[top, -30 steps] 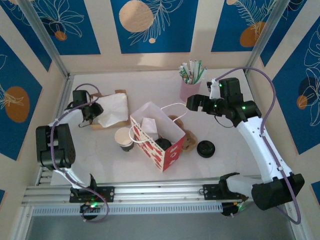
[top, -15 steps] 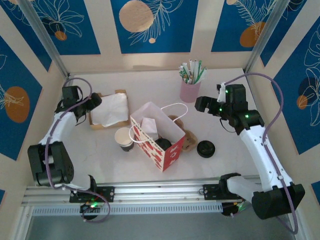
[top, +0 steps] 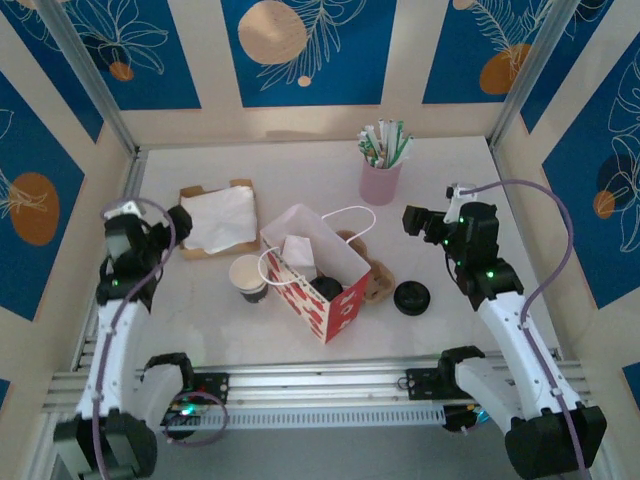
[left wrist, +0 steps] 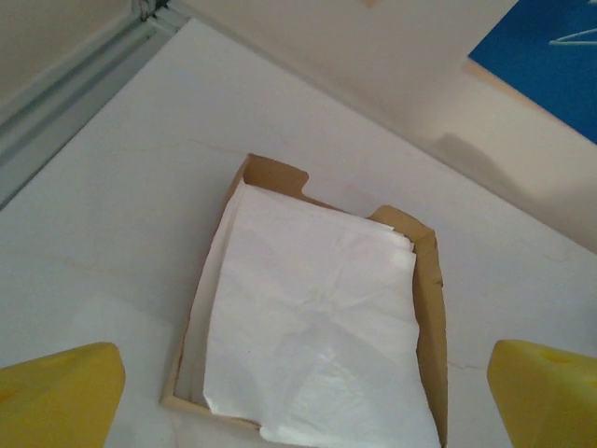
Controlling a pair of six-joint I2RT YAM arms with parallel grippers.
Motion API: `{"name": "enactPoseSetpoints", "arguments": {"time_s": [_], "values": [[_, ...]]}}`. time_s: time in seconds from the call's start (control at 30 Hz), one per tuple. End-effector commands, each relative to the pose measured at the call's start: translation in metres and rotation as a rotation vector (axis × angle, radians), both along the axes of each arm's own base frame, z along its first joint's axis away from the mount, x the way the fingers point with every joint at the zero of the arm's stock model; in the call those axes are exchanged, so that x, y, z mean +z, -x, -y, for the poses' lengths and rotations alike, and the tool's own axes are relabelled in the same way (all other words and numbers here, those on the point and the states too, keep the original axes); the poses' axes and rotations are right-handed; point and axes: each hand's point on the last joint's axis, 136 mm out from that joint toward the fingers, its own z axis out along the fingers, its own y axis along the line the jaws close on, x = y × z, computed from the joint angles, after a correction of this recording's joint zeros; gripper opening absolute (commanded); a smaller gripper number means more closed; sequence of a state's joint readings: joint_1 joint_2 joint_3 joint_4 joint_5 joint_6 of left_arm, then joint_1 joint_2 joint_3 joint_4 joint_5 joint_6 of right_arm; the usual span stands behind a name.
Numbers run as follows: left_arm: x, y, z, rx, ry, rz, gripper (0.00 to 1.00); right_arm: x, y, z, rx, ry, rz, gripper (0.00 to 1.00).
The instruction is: Pack the takeout coffee
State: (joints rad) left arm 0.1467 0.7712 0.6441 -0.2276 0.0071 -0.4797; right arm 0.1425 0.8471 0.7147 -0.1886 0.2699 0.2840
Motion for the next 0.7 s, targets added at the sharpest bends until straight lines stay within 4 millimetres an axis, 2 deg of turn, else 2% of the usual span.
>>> {"name": "enactPoseSetpoints", "arguments": {"time_s": [0.0,0.13,0.33,0.5,0.67], "values": [[-0.001,0.01,-0.004,0.008,-0.074,0.083,1.0,0.011,-0.013,0.013,-0.077,0.019,0.143,0.99],[-0.024,0.019,-0.004,0.008,-0.106,0.102,1.0,-0.011,-0.017,0.025,-0.142,0.037,0.152,0.99],[-0.057,0.022,0.0,-0.023,-0.139,0.08,1.0,-0.044,-0.019,0.041,-0.208,0.044,0.15,0.99],[-0.069,0.022,-0.002,-0.015,-0.147,0.062,1.0,-0.073,-0.022,0.049,-0.236,0.045,0.121,0.99],[-0.083,0.01,-0.002,-0.027,-0.131,-0.003,1.0,-0.088,-0.03,0.051,-0.243,0.05,0.112,0.99]]}}
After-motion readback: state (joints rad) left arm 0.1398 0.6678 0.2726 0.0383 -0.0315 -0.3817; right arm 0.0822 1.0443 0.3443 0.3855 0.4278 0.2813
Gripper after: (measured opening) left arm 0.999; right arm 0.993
